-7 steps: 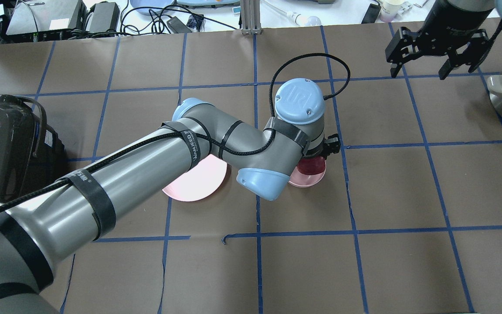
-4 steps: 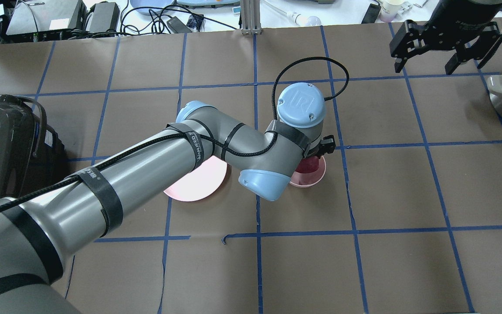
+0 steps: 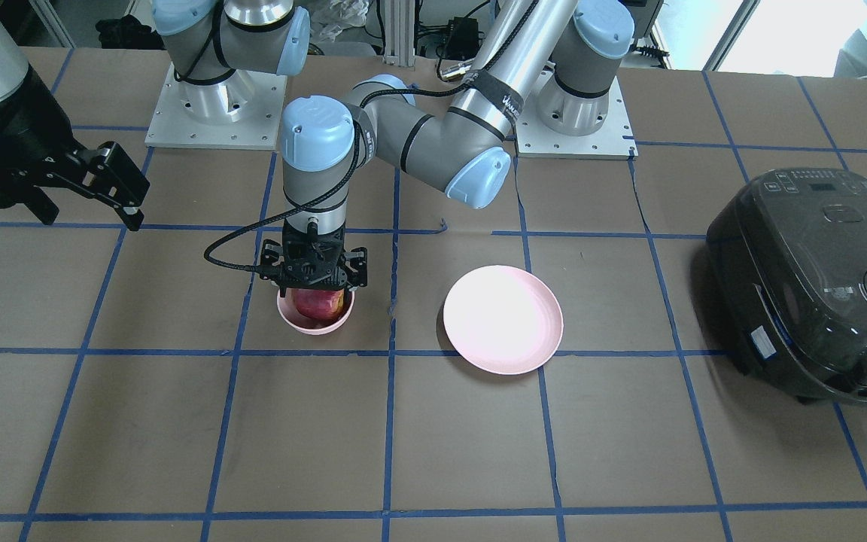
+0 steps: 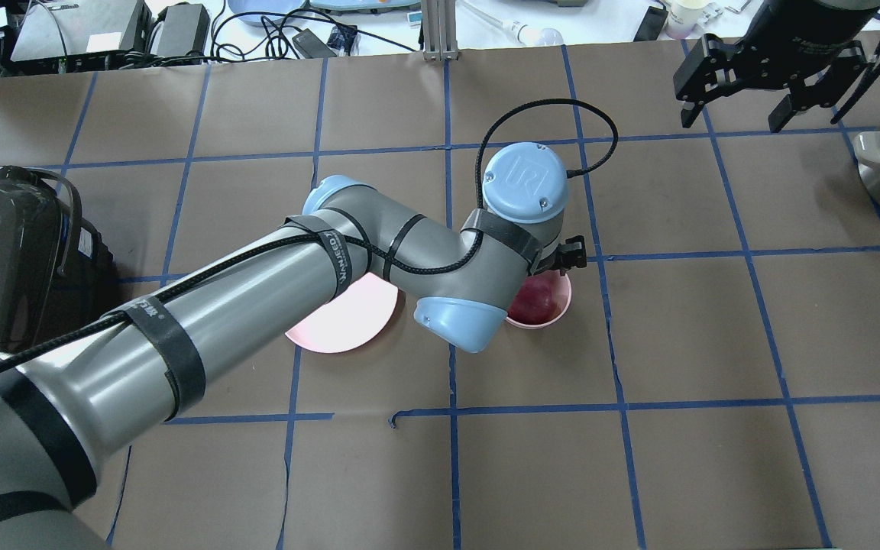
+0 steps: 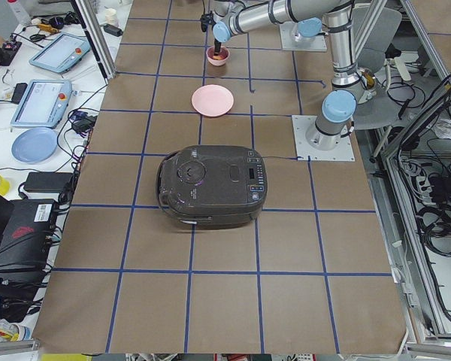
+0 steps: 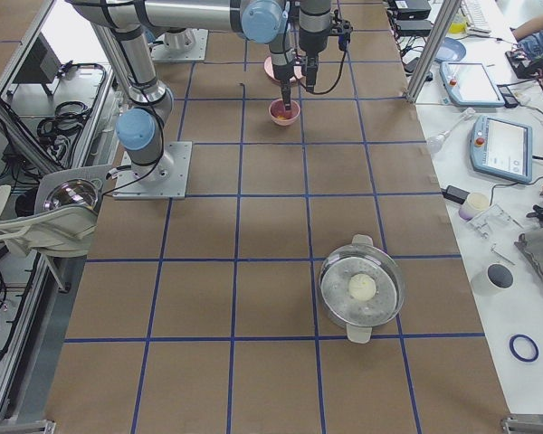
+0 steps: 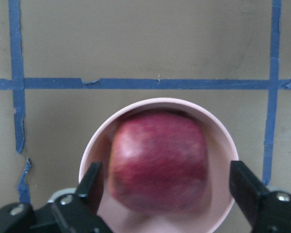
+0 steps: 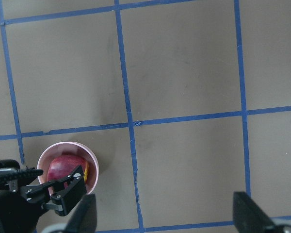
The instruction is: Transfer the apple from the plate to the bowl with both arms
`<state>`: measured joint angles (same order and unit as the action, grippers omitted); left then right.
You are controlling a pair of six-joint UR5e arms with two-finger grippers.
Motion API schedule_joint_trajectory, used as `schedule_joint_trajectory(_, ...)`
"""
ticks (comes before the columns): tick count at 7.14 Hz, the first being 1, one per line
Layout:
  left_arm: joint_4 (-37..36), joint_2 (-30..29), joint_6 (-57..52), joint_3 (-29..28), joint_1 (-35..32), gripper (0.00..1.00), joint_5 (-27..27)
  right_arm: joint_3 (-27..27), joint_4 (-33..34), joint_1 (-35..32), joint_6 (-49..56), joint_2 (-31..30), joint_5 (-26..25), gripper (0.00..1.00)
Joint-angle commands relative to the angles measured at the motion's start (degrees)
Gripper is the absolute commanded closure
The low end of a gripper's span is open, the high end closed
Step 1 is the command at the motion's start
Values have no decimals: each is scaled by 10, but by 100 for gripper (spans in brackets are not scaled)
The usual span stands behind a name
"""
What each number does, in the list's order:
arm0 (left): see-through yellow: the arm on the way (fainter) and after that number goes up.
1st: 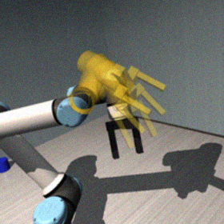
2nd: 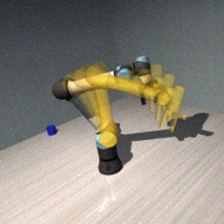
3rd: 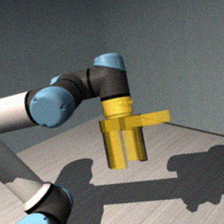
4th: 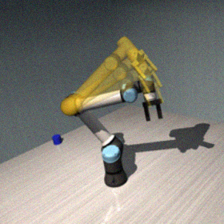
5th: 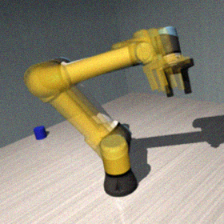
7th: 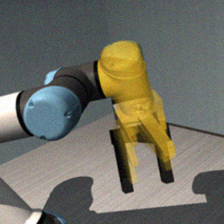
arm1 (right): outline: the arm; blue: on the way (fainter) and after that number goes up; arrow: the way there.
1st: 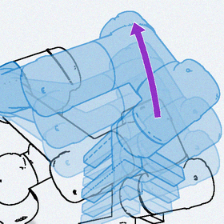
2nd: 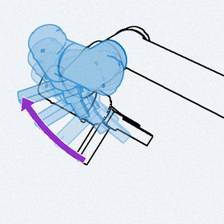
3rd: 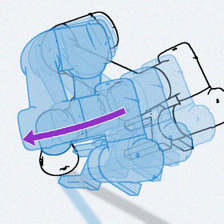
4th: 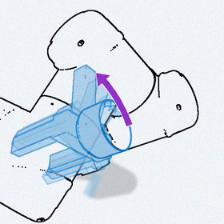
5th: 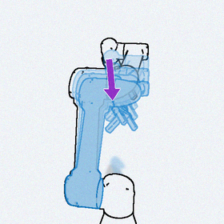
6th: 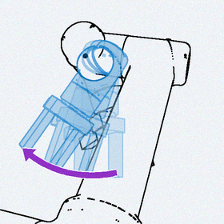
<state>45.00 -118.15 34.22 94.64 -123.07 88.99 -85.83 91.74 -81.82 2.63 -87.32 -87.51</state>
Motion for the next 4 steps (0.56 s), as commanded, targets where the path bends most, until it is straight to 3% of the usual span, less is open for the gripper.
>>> schedule_joint_trajectory(1, 23, 43, -14, -2, 47, 0, -5, 1, -3, -2, 0, -6, -8, 0)
schedule_joint_trajectory(4, 196, 126, -98, -1, 162, 0, -3, 1, -5, -55, -3, -14, -10, 0)
